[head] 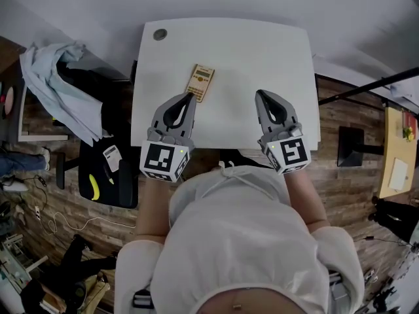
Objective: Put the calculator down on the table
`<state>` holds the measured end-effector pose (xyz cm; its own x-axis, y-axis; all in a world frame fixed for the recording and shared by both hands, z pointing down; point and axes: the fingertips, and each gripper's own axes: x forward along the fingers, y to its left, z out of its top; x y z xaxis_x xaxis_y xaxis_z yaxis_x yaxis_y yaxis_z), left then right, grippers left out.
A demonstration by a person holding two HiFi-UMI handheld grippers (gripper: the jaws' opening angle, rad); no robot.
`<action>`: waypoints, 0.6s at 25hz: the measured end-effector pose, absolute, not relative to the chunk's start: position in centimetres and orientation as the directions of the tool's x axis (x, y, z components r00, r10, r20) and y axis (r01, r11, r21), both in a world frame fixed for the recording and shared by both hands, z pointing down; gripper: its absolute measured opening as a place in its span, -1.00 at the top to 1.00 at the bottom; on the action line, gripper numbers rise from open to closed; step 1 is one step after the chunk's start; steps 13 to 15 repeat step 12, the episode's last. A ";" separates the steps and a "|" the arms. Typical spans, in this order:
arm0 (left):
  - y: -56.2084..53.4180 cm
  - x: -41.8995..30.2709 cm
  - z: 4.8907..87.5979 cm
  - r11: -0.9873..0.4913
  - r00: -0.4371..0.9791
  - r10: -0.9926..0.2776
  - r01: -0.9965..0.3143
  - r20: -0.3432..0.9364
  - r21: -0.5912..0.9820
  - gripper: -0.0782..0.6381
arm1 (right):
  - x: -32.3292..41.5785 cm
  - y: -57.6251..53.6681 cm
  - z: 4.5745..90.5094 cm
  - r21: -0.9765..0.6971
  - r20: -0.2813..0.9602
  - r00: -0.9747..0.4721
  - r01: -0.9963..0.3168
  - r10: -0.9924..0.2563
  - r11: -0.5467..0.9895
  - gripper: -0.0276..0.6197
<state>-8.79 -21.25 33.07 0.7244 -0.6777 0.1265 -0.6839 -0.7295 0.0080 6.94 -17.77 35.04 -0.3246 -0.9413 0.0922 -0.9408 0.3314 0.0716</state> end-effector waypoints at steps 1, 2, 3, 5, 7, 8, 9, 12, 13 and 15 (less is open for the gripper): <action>-21.3 -8.8 33.2 -0.727 0.722 -0.680 -0.686 0.129 0.009 0.73 | 6.9 -17.9 35.1 0.075 0.094 -0.324 -0.941 -0.942 0.331 0.92; -21.5 -8.9 33.3 -0.725 0.720 -0.681 -0.688 0.132 0.011 0.73 | 6.9 -18.0 35.2 0.076 0.096 -0.323 -0.941 -0.942 0.330 0.91; -21.6 -8.9 33.4 -0.724 0.718 -0.683 -0.690 0.134 0.013 0.73 | 6.9 -18.2 35.3 0.074 0.098 -0.322 -0.941 -0.941 0.330 0.91; -21.8 -9.0 33.5 -0.723 0.717 -0.683 -0.691 0.139 0.014 0.73 | 6.8 -18.5 35.4 0.066 0.101 -0.323 -0.941 -0.941 0.331 0.91; -21.9 -9.0 33.6 -0.723 0.717 -0.683 -0.691 0.140 0.015 0.73 | 6.8 -18.6 35.4 0.062 0.103 -0.322 -0.942 -0.941 0.330 0.91; -21.9 -8.9 33.6 -0.723 0.717 -0.683 -0.691 0.140 0.016 0.73 | 6.9 -18.6 35.4 0.061 0.104 -0.321 -0.943 -0.941 0.328 0.91; -21.8 -8.9 33.6 -0.721 0.716 -0.684 -0.692 0.139 0.017 0.73 | 7.0 -18.7 35.5 0.060 0.104 -0.320 -0.943 -0.942 0.327 0.91; -21.8 -8.9 33.6 -0.717 0.712 -0.689 -0.697 0.136 0.019 0.73 | 7.2 -18.8 35.5 0.059 0.103 -0.322 -0.942 -0.941 0.329 0.91; -21.8 -8.9 33.6 -0.717 0.712 -0.689 -0.697 0.136 0.019 0.73 | 7.2 -18.8 35.5 0.059 0.103 -0.322 -0.942 -0.941 0.329 0.91; -21.8 -8.9 33.6 -0.717 0.712 -0.689 -0.697 0.136 0.019 0.73 | 7.2 -18.8 35.5 0.059 0.103 -0.322 -0.942 -0.941 0.329 0.91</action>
